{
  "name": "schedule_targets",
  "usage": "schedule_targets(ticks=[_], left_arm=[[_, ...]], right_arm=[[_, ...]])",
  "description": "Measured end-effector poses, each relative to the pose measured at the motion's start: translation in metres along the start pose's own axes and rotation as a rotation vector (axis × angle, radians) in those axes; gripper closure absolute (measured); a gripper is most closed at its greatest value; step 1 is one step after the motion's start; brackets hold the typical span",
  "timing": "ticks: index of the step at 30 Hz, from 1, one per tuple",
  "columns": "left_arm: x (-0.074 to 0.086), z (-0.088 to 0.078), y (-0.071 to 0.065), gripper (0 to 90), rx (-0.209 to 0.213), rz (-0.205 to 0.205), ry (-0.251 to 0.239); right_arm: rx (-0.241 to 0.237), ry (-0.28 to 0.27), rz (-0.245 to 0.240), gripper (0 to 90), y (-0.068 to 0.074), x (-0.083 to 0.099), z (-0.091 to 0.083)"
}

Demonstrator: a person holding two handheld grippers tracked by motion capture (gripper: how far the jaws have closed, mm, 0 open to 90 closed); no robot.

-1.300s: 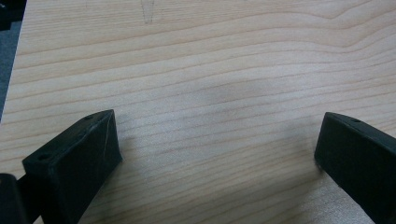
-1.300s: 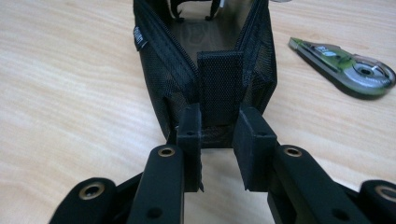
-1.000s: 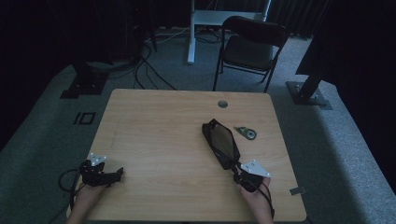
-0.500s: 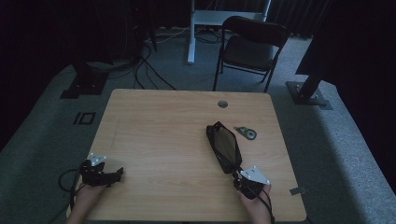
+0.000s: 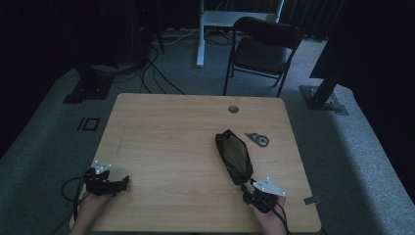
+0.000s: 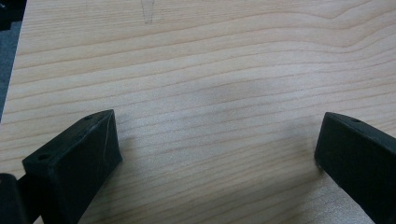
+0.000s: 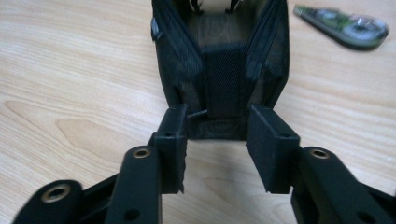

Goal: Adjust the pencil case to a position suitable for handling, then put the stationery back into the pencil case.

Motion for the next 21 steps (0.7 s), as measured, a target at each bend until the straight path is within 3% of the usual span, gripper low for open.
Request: schedule_targets(ticks=[4, 9, 15, 21], left_arm=[[0.0, 0.0, 0.0, 0.3, 0.0, 0.0, 0.0], [0.0, 0.0, 0.0, 0.3, 0.0, 0.0, 0.0], [0.0, 0.0, 0.0, 0.3, 0.0, 0.0, 0.0], [0.0, 0.0, 0.0, 0.3, 0.0, 0.0, 0.0]], right_arm=[[-0.028, -0.015, 0.002, 43.2, -0.005, -0.004, -0.006], [-0.049, -0.054, 0.015, 37.1, -0.014, -0.008, -0.013], [-0.044, -0.106, 0.022, 31.2, -0.031, -0.015, -0.02], [-0.008, -0.133, 0.039, 30.2, -0.051, -0.024, -0.021]])
Point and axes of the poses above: each handheld gripper's, and its own axes: z roughly forward along the jaws, x roughly out of its underside, y roughly to its left, the point moved 3 cm from there along z, roughly forward along the jaws, and after that the axes turned 4 degrees about y, right-handed, at the moved point
